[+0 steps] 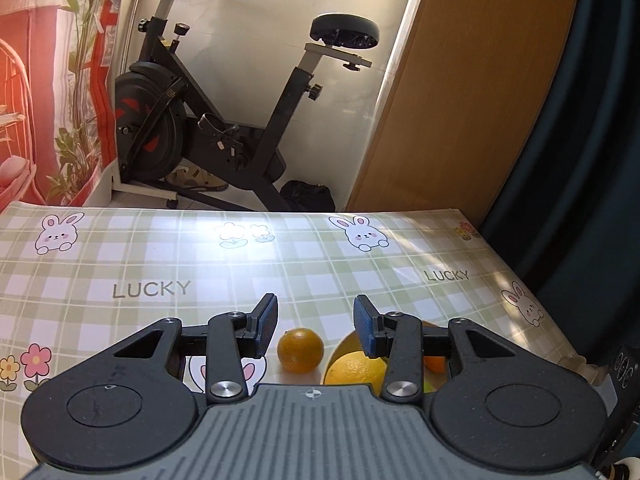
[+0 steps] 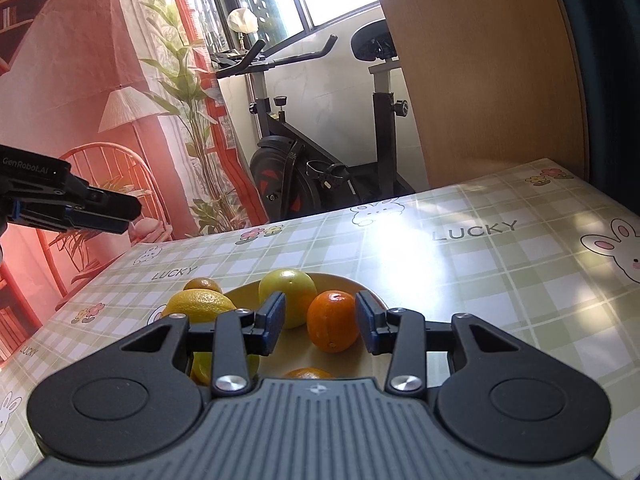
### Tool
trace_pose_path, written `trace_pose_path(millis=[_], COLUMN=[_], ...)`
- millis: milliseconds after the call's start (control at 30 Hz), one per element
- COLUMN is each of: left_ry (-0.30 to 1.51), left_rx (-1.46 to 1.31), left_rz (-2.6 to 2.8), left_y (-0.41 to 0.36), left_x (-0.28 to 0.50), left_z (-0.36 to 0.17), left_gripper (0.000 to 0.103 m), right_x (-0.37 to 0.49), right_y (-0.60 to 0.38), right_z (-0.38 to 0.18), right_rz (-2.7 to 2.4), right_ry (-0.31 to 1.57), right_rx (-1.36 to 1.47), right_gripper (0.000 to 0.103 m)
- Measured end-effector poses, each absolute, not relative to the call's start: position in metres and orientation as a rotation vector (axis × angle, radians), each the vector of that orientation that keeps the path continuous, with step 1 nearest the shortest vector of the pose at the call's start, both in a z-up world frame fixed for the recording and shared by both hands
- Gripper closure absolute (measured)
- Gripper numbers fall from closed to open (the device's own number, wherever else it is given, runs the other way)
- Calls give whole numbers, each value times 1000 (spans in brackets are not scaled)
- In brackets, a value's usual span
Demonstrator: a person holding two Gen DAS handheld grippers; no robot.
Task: Organize fruits
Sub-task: 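Move the left tool to the dark orange fruit on the cloth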
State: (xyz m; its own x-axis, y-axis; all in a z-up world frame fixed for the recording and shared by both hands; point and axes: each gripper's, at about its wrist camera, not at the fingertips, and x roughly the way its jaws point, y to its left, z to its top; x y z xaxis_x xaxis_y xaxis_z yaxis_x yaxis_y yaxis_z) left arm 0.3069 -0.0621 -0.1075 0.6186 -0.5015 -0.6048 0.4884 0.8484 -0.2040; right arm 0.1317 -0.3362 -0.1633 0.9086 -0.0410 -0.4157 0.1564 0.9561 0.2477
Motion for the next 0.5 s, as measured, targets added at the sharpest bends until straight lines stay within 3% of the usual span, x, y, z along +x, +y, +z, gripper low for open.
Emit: trace_pose_path(millis=[233, 333, 500], left_ry=[720, 738, 739], left_rx=[-94, -124, -151], left_rz=[-542, -539, -535], left_y=[-40, -37, -34], left_x=[323, 330, 338], left_z=[-118, -128, -137], left_gripper=[58, 49, 48], right_x=[142, 164, 207], right_y=[-314, -296, -271], right_z=[-134, -124, -122], right_rz=[-85, -27, 51], right_ry=[428, 460, 562], right_rx=[245, 168, 103], right_gripper=[60, 59, 56])
